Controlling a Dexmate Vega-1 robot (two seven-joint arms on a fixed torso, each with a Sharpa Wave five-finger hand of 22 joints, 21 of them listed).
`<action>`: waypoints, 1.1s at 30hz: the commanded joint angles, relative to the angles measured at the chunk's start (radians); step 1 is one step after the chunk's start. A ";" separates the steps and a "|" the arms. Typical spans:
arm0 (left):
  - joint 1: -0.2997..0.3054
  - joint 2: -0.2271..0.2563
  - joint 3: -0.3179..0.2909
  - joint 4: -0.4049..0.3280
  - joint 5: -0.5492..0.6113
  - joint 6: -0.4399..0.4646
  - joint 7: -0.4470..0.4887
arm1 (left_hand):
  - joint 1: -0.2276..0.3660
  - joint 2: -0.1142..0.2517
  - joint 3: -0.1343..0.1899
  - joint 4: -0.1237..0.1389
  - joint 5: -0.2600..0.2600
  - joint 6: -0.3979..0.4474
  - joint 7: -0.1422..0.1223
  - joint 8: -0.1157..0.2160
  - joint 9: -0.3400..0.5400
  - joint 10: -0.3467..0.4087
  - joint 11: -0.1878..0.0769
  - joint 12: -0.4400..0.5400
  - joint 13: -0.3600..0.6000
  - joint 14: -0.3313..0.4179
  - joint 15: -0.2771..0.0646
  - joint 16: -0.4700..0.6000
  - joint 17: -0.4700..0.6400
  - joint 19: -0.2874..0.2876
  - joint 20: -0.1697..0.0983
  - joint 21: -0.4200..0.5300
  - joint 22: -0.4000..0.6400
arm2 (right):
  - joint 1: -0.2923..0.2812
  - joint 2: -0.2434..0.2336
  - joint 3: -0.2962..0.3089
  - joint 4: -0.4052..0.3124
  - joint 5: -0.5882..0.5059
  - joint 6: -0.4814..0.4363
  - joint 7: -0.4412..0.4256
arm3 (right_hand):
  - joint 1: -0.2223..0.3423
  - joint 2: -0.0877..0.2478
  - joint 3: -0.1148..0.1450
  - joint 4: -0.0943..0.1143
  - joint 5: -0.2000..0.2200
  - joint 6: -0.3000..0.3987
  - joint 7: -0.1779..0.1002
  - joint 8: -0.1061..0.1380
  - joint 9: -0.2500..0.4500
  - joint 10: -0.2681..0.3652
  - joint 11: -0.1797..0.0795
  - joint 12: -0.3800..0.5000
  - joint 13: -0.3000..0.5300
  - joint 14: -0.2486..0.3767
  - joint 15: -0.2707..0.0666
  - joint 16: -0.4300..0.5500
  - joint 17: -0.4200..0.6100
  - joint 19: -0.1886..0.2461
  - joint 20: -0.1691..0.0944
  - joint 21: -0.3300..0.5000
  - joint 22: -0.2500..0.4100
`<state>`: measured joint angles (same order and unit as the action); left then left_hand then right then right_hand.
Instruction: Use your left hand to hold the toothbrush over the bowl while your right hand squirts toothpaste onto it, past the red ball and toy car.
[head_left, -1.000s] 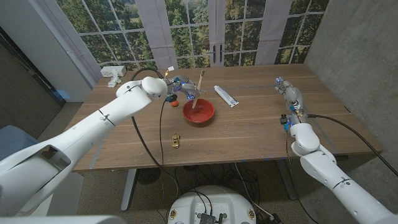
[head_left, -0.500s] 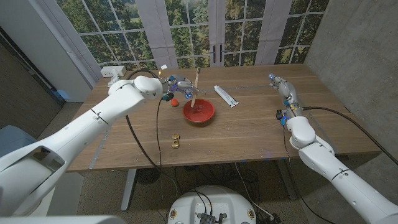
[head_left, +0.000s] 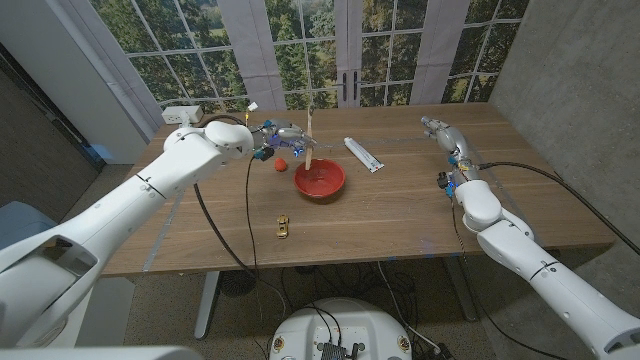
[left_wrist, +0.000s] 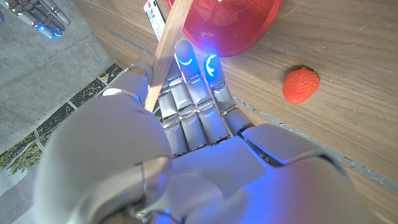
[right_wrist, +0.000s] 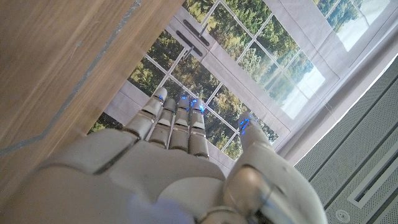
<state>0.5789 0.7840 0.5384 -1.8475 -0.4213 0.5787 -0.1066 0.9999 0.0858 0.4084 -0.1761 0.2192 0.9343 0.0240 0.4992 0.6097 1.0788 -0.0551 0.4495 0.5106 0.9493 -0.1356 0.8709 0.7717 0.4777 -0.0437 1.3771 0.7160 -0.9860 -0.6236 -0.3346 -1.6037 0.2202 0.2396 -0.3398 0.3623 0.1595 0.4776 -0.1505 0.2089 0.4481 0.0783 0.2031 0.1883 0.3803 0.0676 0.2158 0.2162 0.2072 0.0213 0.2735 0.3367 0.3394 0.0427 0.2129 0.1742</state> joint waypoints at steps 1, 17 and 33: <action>-0.003 0.016 -0.028 0.088 -0.102 -0.089 -0.075 | 0.085 0.064 -0.010 -0.001 0.013 0.047 0.044 0.039 0.037 0.175 -0.019 0.026 0.145 0.008 -0.058 0.023 0.011 -0.008 -0.062 0.032 0.000 | 0.036 -0.009 -0.035 0.007 -0.033 -0.019 0.018 | 0.010 0.001 0.005 -0.004 0.004 0.008 -0.004 -0.001 0.003 0.006 -0.006 0.001 0.005 0.001 -0.002 -0.001 0.002 0.003 0.002 0.002 0.005; -0.160 0.010 0.049 0.351 -0.132 -0.186 -0.389 | 0.089 0.076 -0.019 0.006 0.030 0.010 0.051 0.053 0.104 0.139 -0.008 0.058 0.220 -0.035 -0.051 0.044 0.011 -0.048 -0.061 0.089 -0.009 | 0.055 -0.014 -0.071 -0.011 -0.060 -0.056 0.031 | 0.018 0.000 0.006 -0.005 0.005 0.006 -0.010 -0.002 0.003 -0.002 -0.013 -0.002 0.006 -0.008 -0.011 -0.005 0.003 0.001 -0.003 -0.001 0.005; -0.165 -0.028 0.031 0.506 -0.173 -0.322 -0.518 | 0.094 0.080 -0.023 0.005 0.039 0.014 0.052 0.045 0.106 0.125 0.003 0.061 0.232 -0.059 -0.043 0.066 0.009 -0.081 -0.059 0.130 -0.018 | 0.048 -0.014 -0.092 -0.054 -0.102 -0.100 0.003 | 0.025 -0.001 0.005 -0.004 0.005 0.007 -0.012 -0.002 0.003 -0.004 -0.014 -0.003 0.006 -0.010 -0.012 -0.006 0.004 0.000 -0.003 -0.002 0.005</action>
<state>0.4265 0.7748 0.5758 -1.4527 -0.5698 0.3227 -0.5493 1.0577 0.1215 0.3891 -0.1704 0.2522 0.9304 0.0632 0.5439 0.6576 1.2050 -0.0534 0.5103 0.7433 0.8908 -0.1192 0.9286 0.7798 0.4056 -0.0429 1.4950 0.6993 -0.9343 -0.6366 -0.4120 -1.6278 0.1517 0.1761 -0.3134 0.3831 0.1517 0.4776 -0.1504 0.2089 0.4535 0.0729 0.2031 0.1882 0.3731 0.0605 0.2158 0.2212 0.1984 0.0124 0.2698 0.3364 0.3392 0.0428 0.2129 0.1743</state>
